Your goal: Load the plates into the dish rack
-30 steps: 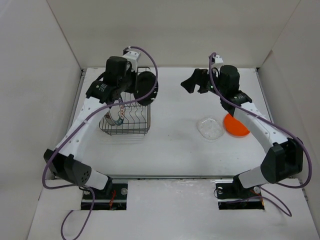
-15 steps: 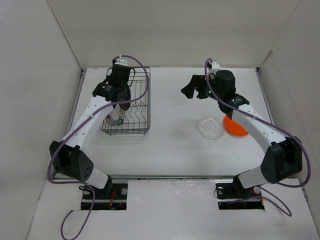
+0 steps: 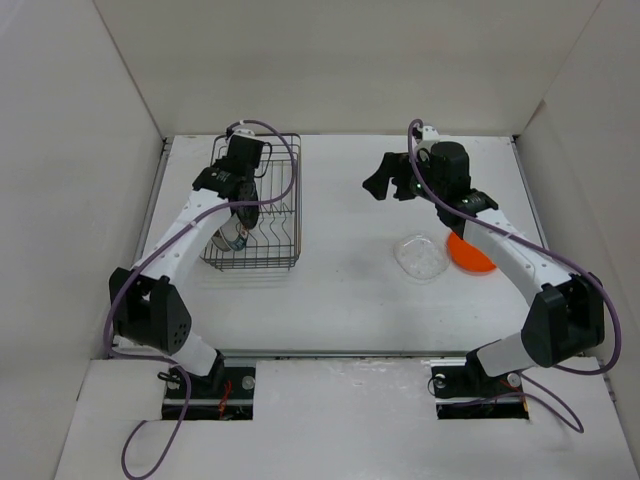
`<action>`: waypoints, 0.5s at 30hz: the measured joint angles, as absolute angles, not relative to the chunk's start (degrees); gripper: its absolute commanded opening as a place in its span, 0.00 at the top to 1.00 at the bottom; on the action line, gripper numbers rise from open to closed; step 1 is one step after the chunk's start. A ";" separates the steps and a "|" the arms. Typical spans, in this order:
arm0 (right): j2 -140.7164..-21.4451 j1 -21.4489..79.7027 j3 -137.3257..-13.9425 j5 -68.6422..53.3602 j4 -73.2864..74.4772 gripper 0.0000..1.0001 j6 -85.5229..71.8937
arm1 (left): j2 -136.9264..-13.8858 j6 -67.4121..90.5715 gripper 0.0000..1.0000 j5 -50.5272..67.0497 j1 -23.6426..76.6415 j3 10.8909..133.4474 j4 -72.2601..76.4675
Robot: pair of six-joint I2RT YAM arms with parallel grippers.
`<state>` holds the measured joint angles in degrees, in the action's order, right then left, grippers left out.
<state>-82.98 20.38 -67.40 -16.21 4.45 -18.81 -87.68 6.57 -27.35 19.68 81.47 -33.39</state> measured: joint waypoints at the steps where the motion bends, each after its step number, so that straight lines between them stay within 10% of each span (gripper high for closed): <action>1: -82.96 20.36 -67.37 -16.21 4.45 0.00 -18.76 | -87.94 6.59 1.00 -27.27 19.59 81.12 -33.17; 5: -82.54 19.92 -66.72 -16.25 4.49 0.00 -18.31 | -88.44 6.61 0.96 -26.87 19.40 80.09 -33.06; 10: -81.43 17.65 -66.15 -15.25 7.22 0.00 -16.03 | -88.47 6.61 0.53 -24.60 19.38 79.79 -32.67; 15: -81.47 11.88 -64.97 -15.22 10.28 0.00 -12.75 | -88.49 5.87 0.34 -19.53 19.38 80.64 -33.61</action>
